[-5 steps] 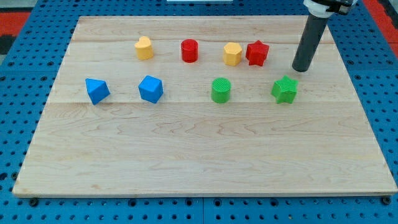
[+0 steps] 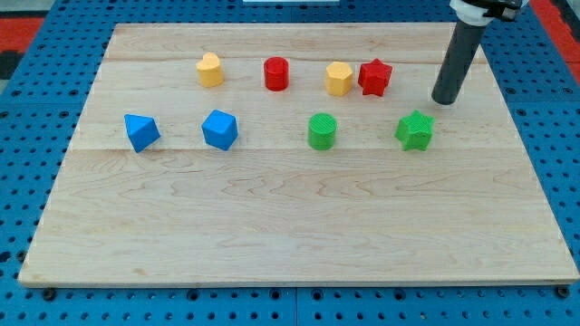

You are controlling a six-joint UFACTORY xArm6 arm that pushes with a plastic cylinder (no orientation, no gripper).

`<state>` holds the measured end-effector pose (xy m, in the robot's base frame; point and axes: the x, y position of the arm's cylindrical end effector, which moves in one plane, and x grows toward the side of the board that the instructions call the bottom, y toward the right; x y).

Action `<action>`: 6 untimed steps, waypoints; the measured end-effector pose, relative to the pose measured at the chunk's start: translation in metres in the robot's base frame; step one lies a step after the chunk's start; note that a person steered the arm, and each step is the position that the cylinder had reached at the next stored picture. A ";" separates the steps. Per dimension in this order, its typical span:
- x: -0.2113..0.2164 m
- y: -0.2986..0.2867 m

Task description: Move the green star towards the bottom right of the board

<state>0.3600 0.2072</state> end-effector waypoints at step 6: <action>0.106 -0.075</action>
